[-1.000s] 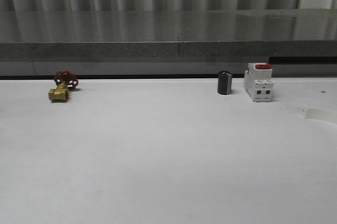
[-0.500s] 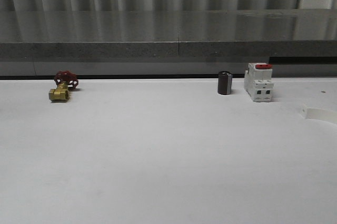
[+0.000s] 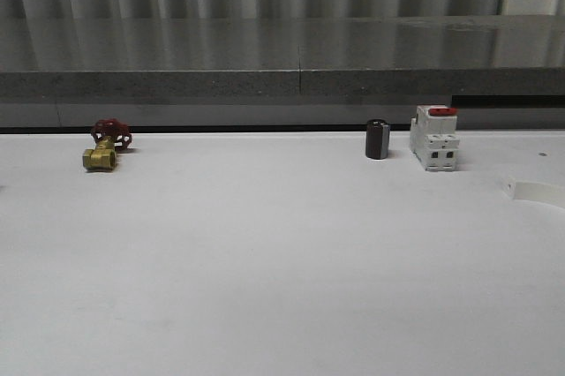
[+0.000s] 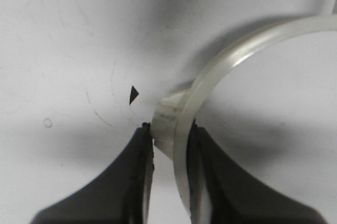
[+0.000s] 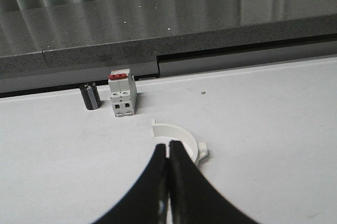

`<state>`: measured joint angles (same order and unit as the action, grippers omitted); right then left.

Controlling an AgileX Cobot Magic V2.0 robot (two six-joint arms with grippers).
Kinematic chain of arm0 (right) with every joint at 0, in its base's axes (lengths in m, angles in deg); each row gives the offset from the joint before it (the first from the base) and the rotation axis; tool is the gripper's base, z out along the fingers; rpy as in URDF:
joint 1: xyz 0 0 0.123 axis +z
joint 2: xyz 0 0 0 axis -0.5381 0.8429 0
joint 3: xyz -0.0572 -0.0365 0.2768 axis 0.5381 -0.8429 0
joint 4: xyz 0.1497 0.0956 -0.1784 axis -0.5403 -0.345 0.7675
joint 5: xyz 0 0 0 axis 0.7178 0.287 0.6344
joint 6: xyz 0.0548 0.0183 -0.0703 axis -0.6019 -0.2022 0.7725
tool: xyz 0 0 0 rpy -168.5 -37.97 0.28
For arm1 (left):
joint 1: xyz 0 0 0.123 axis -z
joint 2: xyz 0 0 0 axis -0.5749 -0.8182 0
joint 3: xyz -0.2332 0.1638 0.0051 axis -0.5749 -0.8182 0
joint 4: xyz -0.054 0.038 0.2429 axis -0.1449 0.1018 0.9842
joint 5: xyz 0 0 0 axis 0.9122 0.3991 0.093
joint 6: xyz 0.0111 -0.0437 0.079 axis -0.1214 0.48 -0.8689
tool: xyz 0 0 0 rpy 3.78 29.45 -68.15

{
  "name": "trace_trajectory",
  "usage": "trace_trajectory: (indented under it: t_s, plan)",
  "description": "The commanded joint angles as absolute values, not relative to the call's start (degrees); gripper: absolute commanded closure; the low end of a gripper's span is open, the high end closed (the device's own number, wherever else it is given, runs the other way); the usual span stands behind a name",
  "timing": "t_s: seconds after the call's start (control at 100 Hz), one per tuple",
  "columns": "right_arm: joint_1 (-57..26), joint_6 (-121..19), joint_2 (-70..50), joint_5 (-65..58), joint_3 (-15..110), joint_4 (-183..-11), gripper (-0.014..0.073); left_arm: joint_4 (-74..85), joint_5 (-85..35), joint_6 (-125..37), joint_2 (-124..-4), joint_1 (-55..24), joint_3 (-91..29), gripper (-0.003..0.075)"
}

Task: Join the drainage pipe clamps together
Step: 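Carry the half-ring clamp to the table center and release it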

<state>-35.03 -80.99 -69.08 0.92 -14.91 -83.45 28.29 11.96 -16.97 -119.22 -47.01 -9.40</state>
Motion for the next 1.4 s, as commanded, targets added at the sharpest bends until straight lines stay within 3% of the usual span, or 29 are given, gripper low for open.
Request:
trace_trajectory:
  t_s: [0.0, 0.39, 0.61, 1.31, 1.39]
  plan:
    - [-35.46, -80.63, -70.19, 5.58, -13.98, -83.32, 0.0660, 26.61, 13.13, -15.46, -112.34, -45.11, -7.47, 0.0704]
    - [-35.46, -80.63, -70.19, 5.58, -13.98, -83.32, 0.0660, 25.94, 16.20, 0.09, -105.99, -25.64, -7.47, 0.0704]
    - [-35.46, -80.63, -70.19, 5.58, -13.98, -83.32, 0.0660, 26.73, 10.63, 8.80, -106.52, -15.00, -7.47, 0.0704]
    - [-35.46, -80.63, -70.19, 5.58, -13.98, -83.32, 0.0660, 26.41, 9.48, 23.62, -123.93, -4.84, -0.43, 0.0704]
    - [-35.46, -80.63, -70.19, 5.58, -13.98, -83.32, 0.0660, 26.41, 9.85, 23.62, -124.28, -4.79, -0.43, 0.0670]
